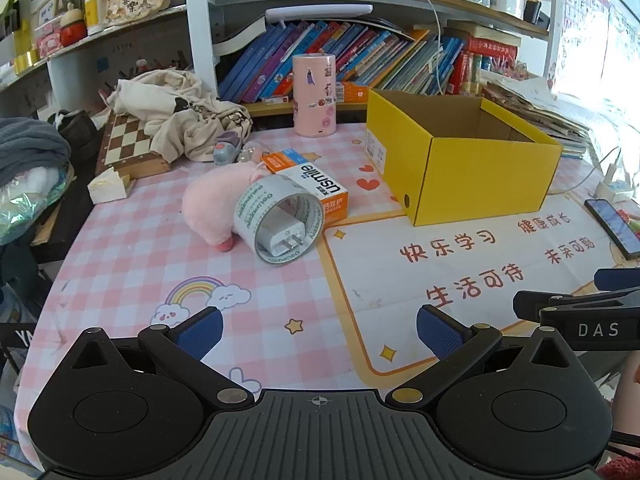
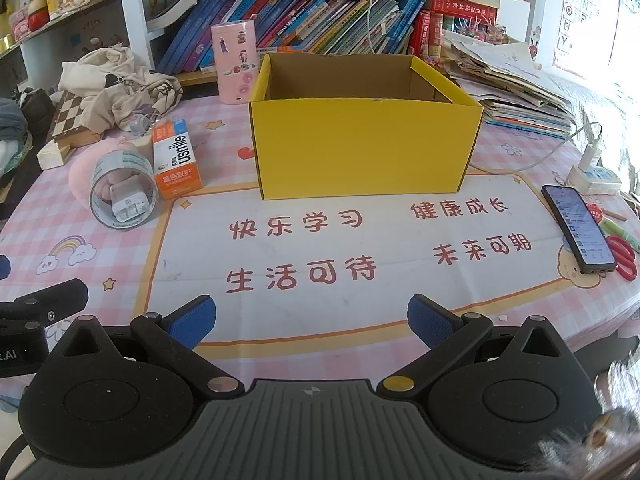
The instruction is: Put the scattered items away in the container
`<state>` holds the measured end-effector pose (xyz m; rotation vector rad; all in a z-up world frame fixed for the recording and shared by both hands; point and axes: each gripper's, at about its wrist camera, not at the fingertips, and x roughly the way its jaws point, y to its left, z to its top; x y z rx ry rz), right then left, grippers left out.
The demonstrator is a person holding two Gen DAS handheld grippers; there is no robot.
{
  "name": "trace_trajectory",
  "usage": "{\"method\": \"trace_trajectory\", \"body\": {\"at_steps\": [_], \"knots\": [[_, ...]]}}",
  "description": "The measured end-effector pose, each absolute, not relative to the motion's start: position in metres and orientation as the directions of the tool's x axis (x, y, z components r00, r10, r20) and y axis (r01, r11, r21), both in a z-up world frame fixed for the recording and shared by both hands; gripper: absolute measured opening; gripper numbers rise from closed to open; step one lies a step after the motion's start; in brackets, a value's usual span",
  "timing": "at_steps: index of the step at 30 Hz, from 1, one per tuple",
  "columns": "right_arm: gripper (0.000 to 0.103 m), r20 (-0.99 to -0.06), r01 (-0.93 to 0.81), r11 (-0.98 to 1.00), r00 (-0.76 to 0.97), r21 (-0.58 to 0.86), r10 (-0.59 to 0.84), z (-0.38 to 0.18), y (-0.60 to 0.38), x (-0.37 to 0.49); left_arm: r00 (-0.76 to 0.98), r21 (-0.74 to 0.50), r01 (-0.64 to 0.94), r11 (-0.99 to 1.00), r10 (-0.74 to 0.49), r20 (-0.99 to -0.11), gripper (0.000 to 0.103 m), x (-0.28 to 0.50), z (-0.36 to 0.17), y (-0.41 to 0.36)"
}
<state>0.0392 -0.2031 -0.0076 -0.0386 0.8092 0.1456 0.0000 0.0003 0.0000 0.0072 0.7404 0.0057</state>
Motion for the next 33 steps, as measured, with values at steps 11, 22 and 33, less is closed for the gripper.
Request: {"method": "trace_trajectory", "body": {"at_steps": [11, 22, 33], "knots": [[0.103, -0.726, -0.149, 0.989, 0.678, 0.018, 0.115, -0.0075, -0.2017, 0.039, 0.74, 0.017, 0.001, 1.0, 0.011, -0.673, 0.103, 0.001, -0.0014, 0.0017], [0.103, -0.724, -0.147, 0.989, 0.68, 0.02, 0.116, -0.008, -0.2002, 0.0398, 0.74, 0.022, 0.003, 1.0, 0.013, -0.673, 0.103, 0.0009, -0.0008, 0.0024], [0.103, -0.727, -0.151, 0.988, 0.677, 0.017, 0.116, -0.0093, -0.1982, 0.0429, 0.739, 0.02, -0.002, 1.0, 0.015, -0.673, 0.103, 0.0041, -0.001, 0.0048]]}}
